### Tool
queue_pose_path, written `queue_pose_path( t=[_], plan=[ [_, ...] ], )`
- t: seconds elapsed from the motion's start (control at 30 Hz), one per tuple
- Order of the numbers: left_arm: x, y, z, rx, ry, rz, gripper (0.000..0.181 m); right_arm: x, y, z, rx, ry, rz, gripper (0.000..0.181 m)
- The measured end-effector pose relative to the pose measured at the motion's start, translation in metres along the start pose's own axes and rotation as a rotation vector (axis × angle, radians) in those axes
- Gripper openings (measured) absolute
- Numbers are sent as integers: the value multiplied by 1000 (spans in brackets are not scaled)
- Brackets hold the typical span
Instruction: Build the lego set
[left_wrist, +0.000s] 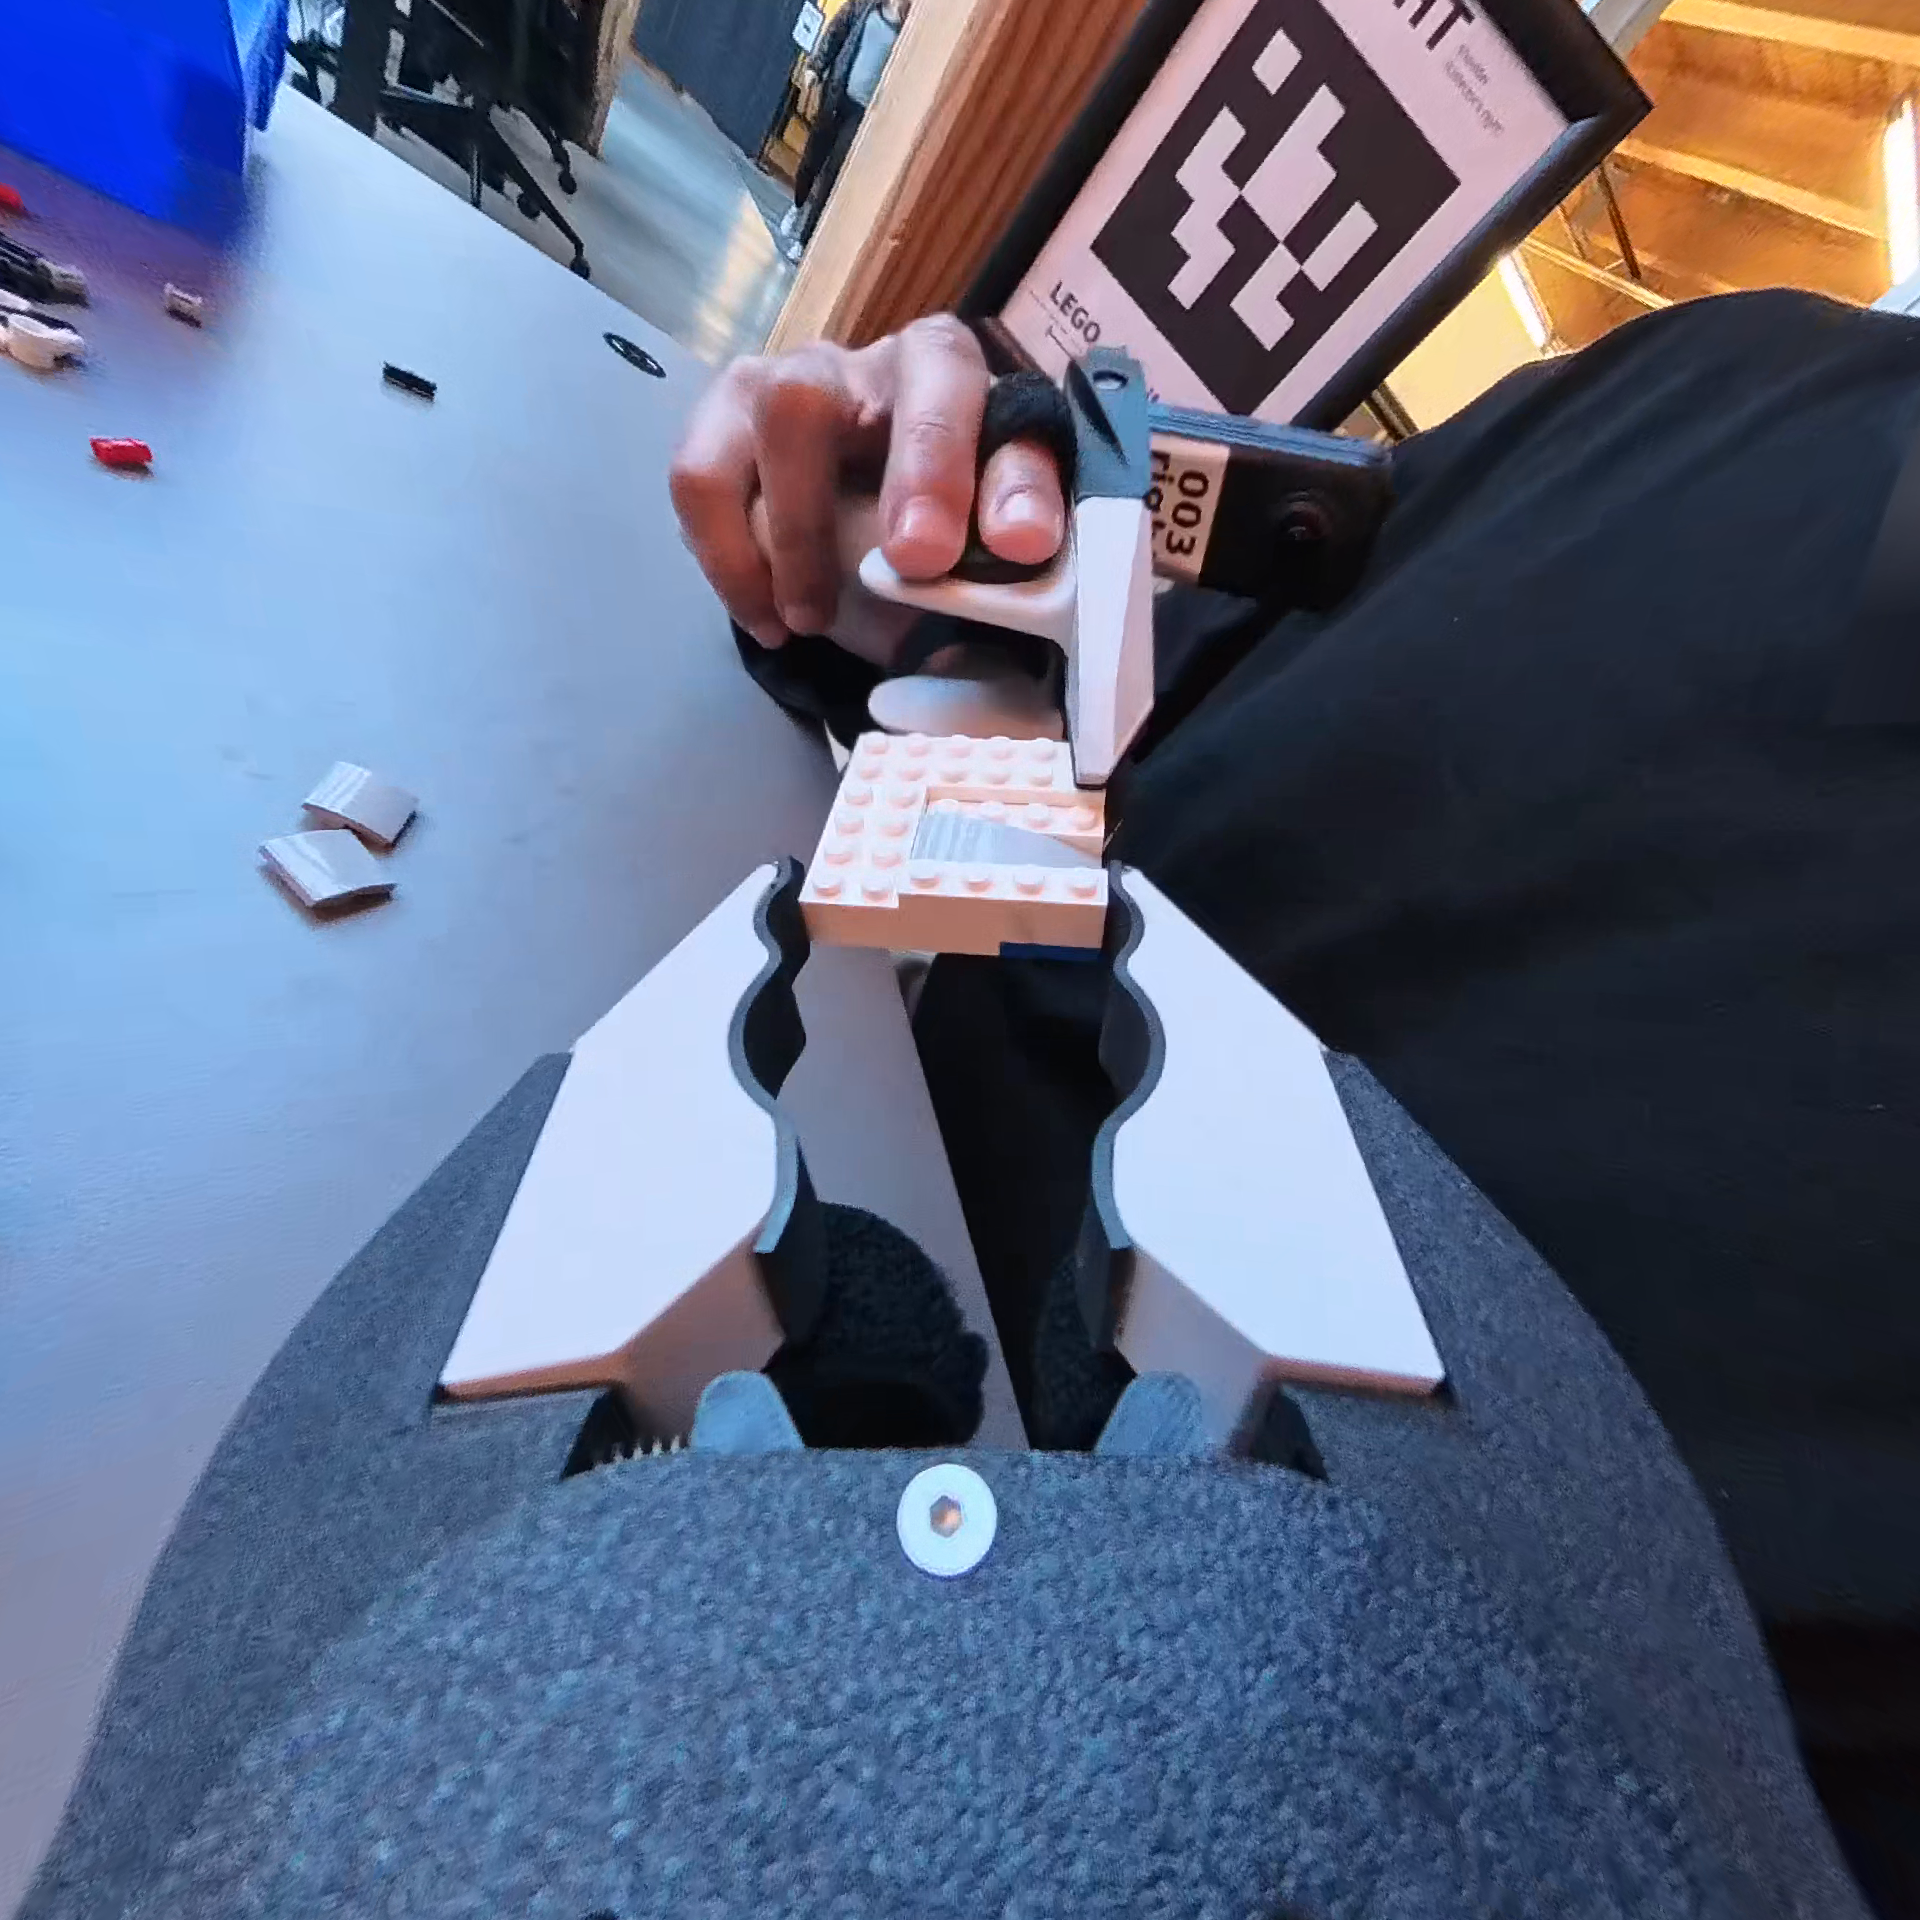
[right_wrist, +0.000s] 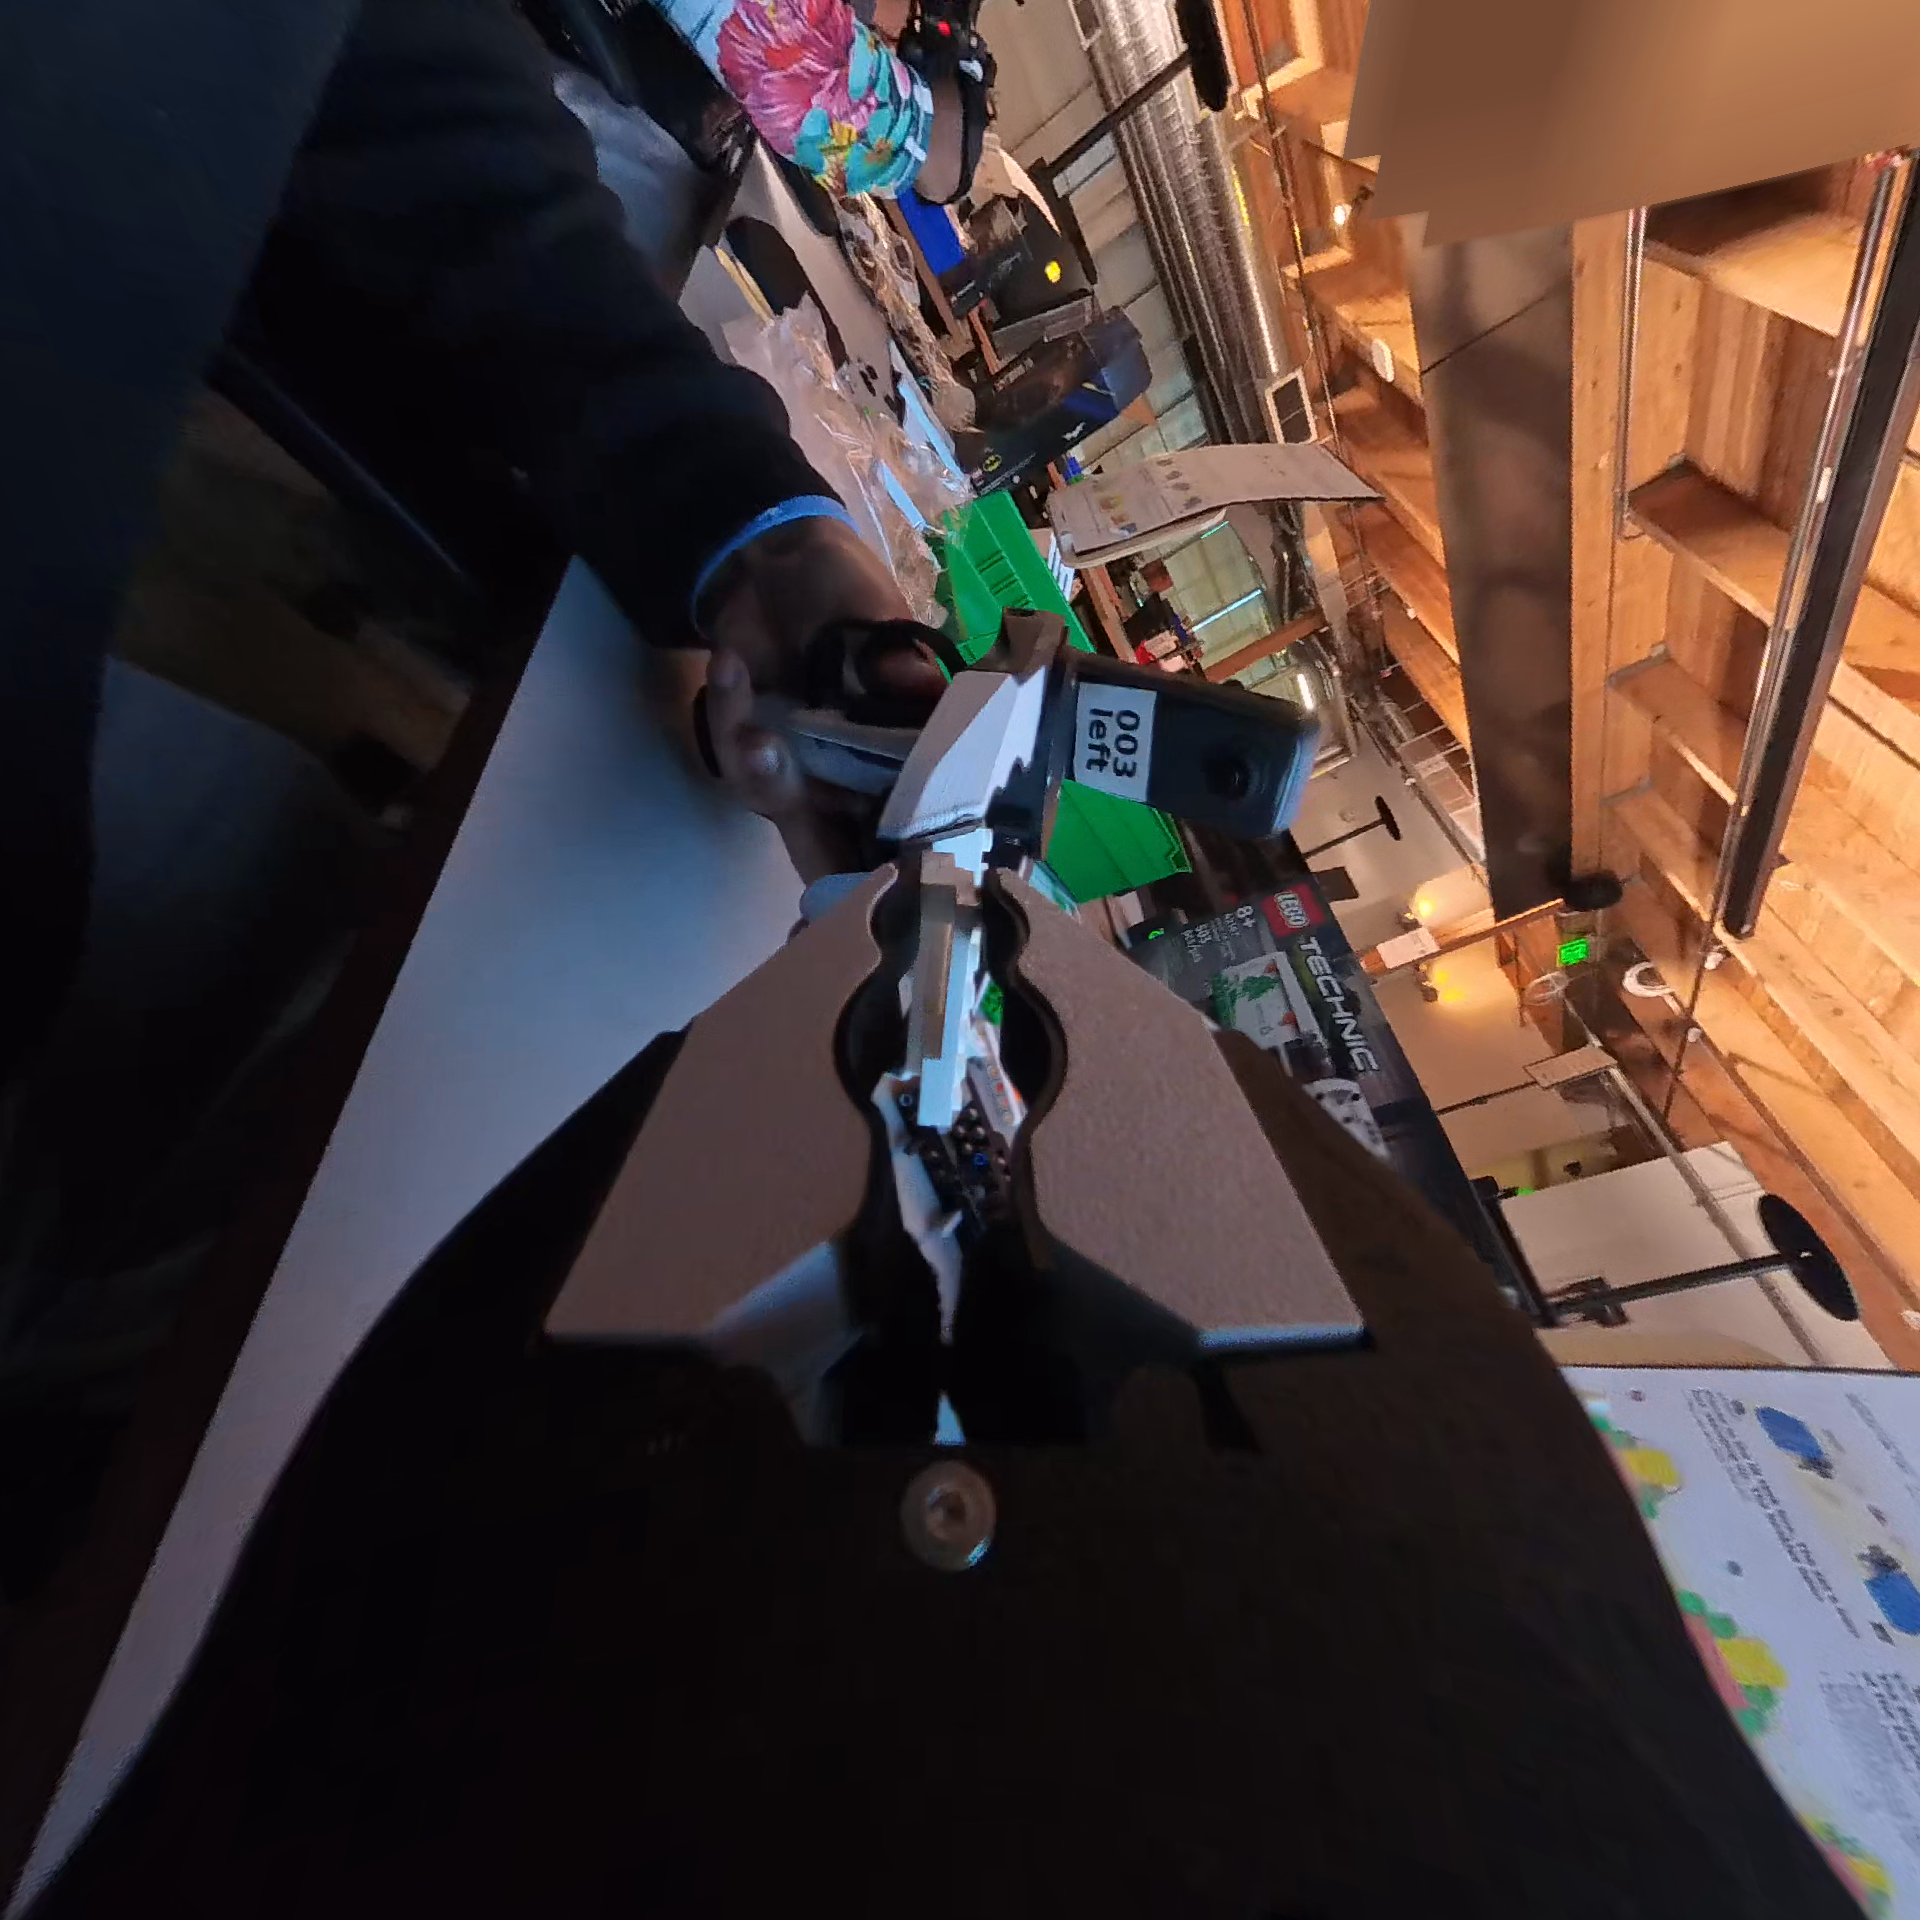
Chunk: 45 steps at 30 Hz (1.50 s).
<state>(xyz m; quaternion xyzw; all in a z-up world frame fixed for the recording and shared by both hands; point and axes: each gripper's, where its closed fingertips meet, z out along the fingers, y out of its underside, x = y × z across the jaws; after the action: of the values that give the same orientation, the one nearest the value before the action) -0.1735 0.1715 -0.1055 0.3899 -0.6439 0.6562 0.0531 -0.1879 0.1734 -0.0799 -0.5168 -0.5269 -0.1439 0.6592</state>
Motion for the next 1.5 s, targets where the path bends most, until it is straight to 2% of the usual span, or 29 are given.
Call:
queue_pose_path(
  t=[0.17,0.2,0.27,0.33,0.37,0.4,0.47,0.53,0.57,0.63,0.7,0.8,0.97,1.2,1.33,1.5],
  plan=[
    [-3,-9,-3,50,-35,26,54,8,3,-2,-2,110,99,12],
    [-6,-10,-5,59,-57,33,55,6,4,-1,-16,86,150,17],
    [-12,-11,-11,80,-112,48,54,3,3,-2,-17,20,322,40],
    [-18,-12,-18,103,-175,67,54,11,5,-7,0,22,459,47],
    [-23,-13,-23,117,-228,88,54,17,9,-11,2,32,513,45],
    [-29,-14,-28,131,-298,115,55,22,16,-15,-9,33,576,38],
    [-45,-18,-42,169,-485,177,55,32,47,-20,-113,40,732,36],
    [-48,-23,-55,206,-627,267,55,25,77,-26,-232,-50,914,31],
    [-47,-25,-58,227,-673,312,55,20,89,-29,-278,-102,987,32],
    [-42,-29,-64,267,-730,381,55,19,117,-36,-383,-106,1099,32],
    [-43,-32,-69,272,-795,427,55,22,129,-39,-392,-108,1172,32],
    [-54,-34,-78,261,-869,446,55,27,152,-42,-462,-54,1173,32],
    [-66,-45,-93,316,-921,410,54,58,194,-41,-538,198,1040,30],
    [-88,-72,-119,375,-904,325,55,122,228,-49,-495,404,1063,25],
    [-111,-86,-136,348,-945,314,54,139,252,-53,-483,466,1098,25],
    [-134,-99,-146,271,-971,345,54,156,267,-34,-456,382,1184,25]
  ],
)
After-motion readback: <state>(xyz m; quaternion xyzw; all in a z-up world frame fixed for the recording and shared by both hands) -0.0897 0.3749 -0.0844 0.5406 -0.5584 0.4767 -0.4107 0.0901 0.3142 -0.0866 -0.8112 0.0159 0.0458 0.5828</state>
